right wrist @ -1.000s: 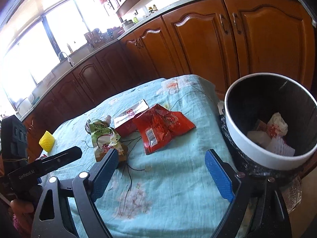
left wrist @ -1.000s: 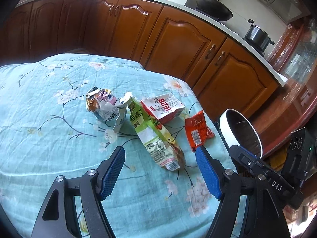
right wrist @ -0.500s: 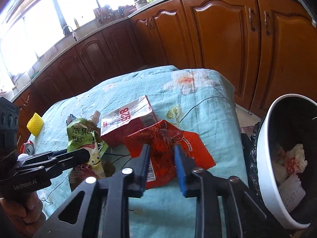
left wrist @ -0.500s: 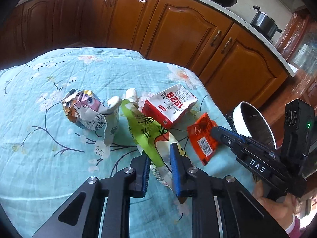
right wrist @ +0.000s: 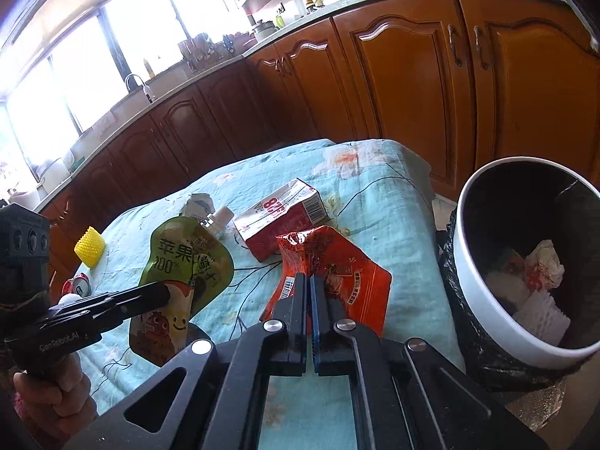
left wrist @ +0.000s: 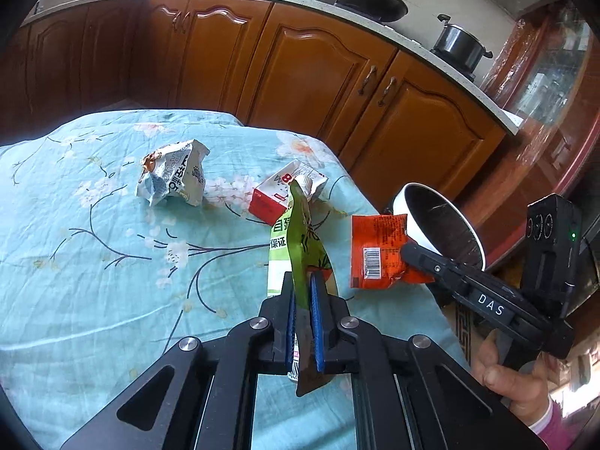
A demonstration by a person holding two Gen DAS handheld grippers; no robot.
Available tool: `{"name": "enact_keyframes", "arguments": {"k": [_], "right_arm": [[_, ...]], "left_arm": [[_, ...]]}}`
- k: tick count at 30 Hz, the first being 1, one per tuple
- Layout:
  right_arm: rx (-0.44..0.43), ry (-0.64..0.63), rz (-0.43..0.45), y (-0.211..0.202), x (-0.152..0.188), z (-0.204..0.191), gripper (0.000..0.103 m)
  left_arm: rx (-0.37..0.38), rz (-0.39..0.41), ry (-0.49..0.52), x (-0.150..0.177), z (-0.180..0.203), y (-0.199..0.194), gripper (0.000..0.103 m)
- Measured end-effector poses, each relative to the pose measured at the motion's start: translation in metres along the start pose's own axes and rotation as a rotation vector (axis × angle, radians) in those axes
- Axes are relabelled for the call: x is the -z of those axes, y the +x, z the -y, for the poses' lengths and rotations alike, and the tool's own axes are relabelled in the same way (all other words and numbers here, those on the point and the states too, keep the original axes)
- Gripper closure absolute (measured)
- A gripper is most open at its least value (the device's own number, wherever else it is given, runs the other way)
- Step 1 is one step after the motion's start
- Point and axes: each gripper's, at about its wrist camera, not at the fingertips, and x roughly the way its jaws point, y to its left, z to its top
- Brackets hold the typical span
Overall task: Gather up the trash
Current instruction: 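Carry the pouch and red snack bag with both grippers over the bin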
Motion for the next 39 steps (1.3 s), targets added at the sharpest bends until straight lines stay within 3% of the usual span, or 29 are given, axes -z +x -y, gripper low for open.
{"name": "enact_keyframes", "arguments": {"k": [14, 39], "right_arm": [[0.031, 0.049, 0.064, -0.047, 0.012, 0.018, 0.102], [0.149, 0.123, 0.14, -0.098, 0.006, 0.087, 0.102]], "left_arm": [[0.072, -0.002, 0.07, 0.009, 0.031, -0.006, 0.097], [0.143, -0.032, 0.182, -0.013, 0.107, 0.045, 0.097]]}}
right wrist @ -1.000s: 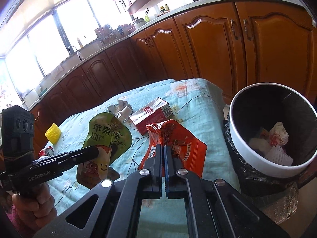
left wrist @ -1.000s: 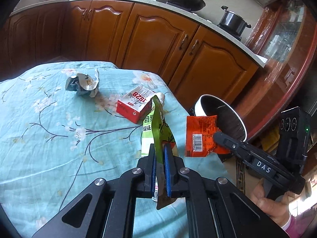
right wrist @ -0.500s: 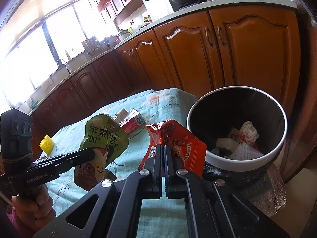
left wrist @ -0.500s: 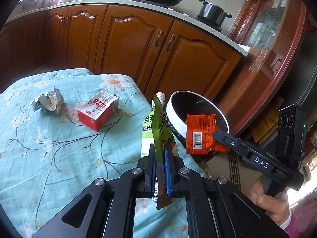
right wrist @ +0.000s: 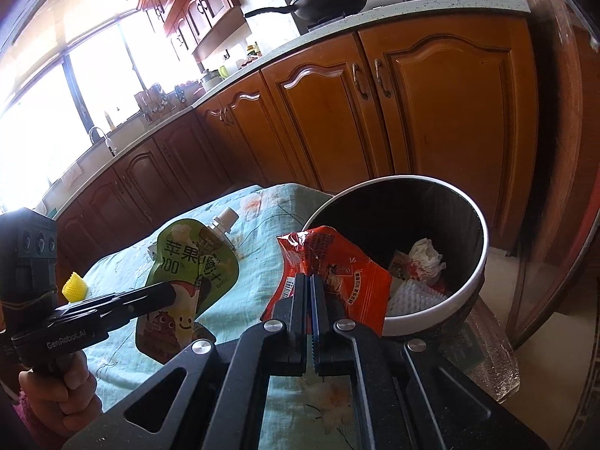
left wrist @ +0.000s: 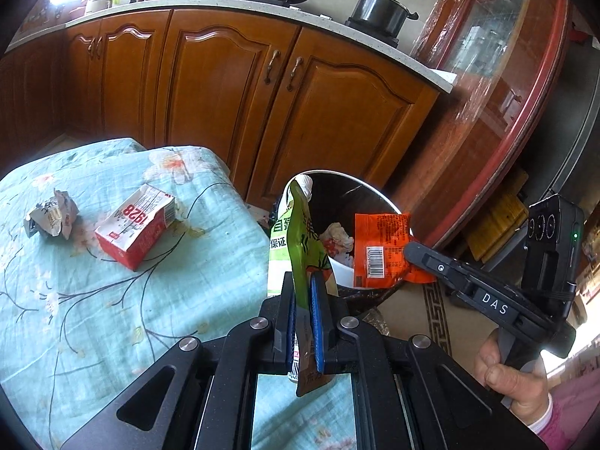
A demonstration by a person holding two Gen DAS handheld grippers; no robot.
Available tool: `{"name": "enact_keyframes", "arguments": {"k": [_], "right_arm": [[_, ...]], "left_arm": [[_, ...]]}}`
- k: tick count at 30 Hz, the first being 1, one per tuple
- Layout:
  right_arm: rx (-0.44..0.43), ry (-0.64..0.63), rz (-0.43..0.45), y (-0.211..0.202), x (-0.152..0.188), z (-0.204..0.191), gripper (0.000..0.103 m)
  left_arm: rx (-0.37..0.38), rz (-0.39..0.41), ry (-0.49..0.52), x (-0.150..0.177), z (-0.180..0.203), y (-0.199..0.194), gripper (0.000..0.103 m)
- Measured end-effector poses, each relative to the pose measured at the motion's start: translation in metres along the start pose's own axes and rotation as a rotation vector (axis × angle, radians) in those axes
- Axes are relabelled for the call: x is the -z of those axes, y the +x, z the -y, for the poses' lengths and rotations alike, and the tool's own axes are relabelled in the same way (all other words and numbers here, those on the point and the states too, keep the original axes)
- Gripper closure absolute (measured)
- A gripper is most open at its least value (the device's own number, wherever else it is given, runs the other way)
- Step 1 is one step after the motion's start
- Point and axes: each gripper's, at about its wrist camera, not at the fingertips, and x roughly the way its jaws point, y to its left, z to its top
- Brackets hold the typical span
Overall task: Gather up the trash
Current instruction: 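Carry the pouch and red snack bag with both grippers over the bin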
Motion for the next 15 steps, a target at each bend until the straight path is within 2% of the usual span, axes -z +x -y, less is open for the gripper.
{"name": "enact_keyframes", "arguments": {"k": [6, 15], "right_arm": [[0.018, 0.013, 0.007, 0.0, -0.006, 0.013, 0.102], [0.057, 0.045, 0.004, 0.008, -0.023, 0.043, 0.102]], "left_arm": [[0.009, -0.005, 0.021, -0.014, 0.009, 0.016, 0.097], [0.027, -0.033, 0.049, -0.042, 0.026, 0.06, 0.097]]}}
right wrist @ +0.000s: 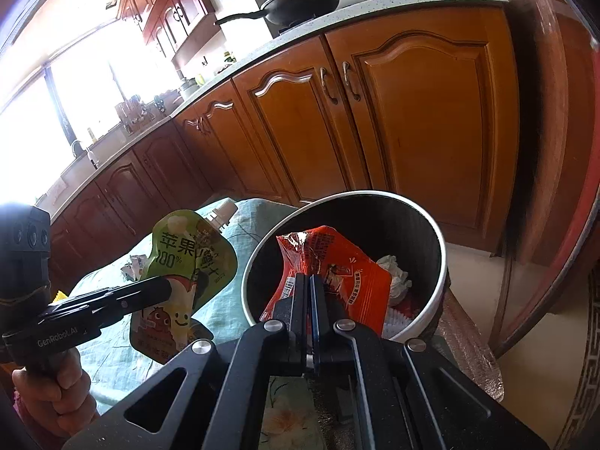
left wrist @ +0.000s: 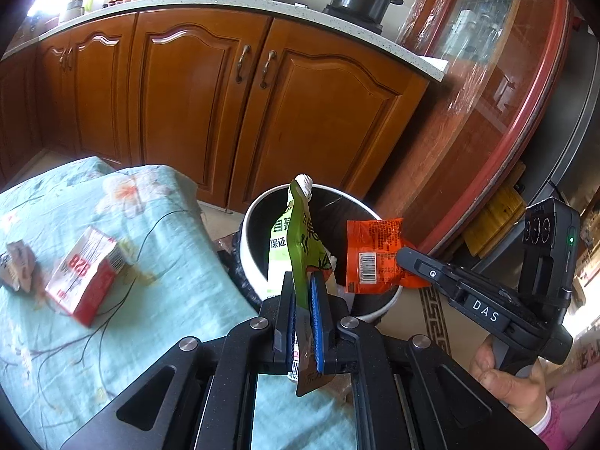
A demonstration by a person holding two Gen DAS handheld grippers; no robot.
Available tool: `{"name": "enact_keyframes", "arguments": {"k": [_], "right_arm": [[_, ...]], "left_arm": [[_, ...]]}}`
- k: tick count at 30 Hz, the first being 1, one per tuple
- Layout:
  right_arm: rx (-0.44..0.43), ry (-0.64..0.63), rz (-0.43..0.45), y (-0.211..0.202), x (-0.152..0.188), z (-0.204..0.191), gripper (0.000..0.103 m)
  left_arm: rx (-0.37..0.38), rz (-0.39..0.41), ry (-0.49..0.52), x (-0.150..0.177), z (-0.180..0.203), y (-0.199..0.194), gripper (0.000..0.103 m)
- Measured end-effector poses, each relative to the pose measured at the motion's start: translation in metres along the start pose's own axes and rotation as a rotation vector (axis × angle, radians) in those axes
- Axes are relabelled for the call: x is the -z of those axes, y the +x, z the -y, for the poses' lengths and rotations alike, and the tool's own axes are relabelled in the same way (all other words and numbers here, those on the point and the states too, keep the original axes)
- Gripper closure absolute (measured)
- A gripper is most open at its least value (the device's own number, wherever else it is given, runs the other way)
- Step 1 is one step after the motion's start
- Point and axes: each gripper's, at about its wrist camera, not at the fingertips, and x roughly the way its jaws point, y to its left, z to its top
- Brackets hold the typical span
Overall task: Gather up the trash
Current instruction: 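Carry the pouch and red snack bag with both grippers over the bin, then open both grippers to drop the pouch and red bag into the bin, then move both open grippers back toward the foil wrapper and red-and-white carton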
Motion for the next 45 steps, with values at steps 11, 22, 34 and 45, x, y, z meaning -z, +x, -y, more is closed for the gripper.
{"name": "enact_keyframes", "arguments": {"k": [11, 22, 34, 45], "right_arm": [[0.032, 0.03, -0.03, 0.019, -0.007, 0.027, 0.102], [0.038, 0.053, -0.062, 0.036, -0.009, 0.041, 0.102], [0.028, 0.078, -0.034, 0.031, -0.008, 0.038, 0.058], [-0.034, 0.079, 0.029, 0.005, 0.019, -0.009, 0.009]], "left_arm": [[0.001, -0.033, -0.028, -0.023, 0.007, 0.05, 0.097], [-0.017, -0.063, -0.026, -0.031, 0.017, 0.083, 0.097], [-0.024, -0.029, -0.049, -0.017, 0.007, 0.057, 0.054], [-0.092, 0.042, -0.161, 0.042, -0.037, -0.01, 0.034]]}}
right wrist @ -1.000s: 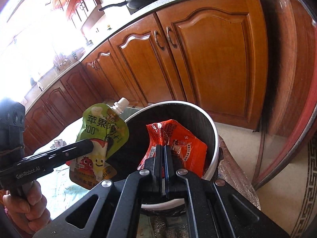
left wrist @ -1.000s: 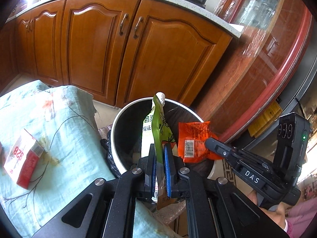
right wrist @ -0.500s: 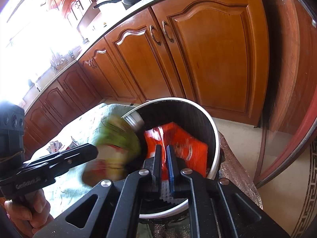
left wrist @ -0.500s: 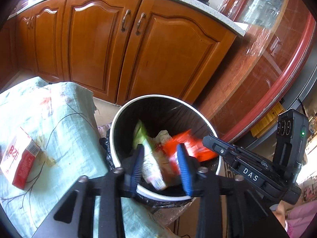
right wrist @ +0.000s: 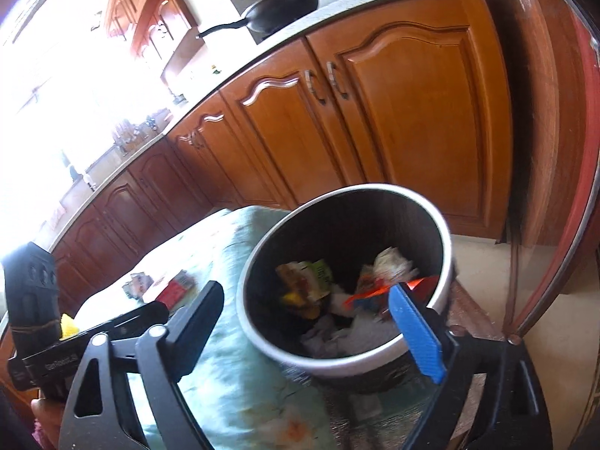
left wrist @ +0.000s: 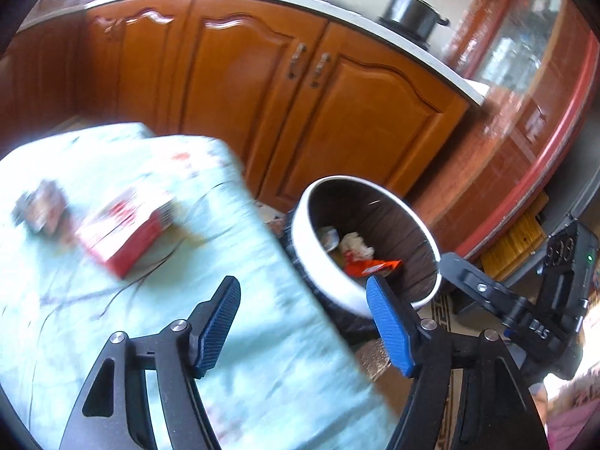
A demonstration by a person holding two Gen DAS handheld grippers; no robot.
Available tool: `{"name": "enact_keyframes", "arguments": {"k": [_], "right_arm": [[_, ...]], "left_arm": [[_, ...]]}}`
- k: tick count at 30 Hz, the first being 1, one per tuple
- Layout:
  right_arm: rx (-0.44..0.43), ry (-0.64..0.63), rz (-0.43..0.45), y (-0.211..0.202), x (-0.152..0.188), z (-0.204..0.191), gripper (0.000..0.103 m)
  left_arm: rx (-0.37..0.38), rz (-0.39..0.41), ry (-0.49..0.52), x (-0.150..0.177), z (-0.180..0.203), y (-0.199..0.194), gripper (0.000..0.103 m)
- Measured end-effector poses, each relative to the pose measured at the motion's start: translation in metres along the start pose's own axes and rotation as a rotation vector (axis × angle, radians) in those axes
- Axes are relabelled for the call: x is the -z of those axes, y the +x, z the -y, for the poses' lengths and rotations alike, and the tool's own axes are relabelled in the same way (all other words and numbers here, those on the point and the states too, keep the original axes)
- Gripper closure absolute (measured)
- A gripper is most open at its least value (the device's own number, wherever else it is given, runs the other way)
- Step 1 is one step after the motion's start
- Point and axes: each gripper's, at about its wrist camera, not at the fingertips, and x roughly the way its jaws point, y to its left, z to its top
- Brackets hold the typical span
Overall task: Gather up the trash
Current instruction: 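Move both open grippers back toward the foil wrapper and red-and-white carton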
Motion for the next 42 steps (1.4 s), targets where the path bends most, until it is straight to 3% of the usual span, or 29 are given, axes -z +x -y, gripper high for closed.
{"name": "enact_keyframes", "arguments": {"k": [10, 22, 29, 42], "right_arm": [[-0.091, -0.025, -0.062, 0.015, 0.03, -0.059, 0.005], [-0.139, -0.062, -0.135, 0.046, 0.048, -0.113, 0.005], [-0.155, -0.067, -0.164, 0.062, 0.051, -0.133, 0.005], [-0.175, -0.017, -0.194, 0.109, 0.032, -0.151, 0.005]], "left_arm": [[-0.08, 0.035, -0.135, 0.03, -0.069, -0.066, 0.033], [-0.152, 0.072, -0.224, 0.046, -0.12, -0.118, 0.032], [-0.195, 0.077, -0.245, 0.037, -0.143, -0.122, 0.032], [-0.223, 0.093, -0.306, -0.02, -0.198, -0.09, 0.031]]}}
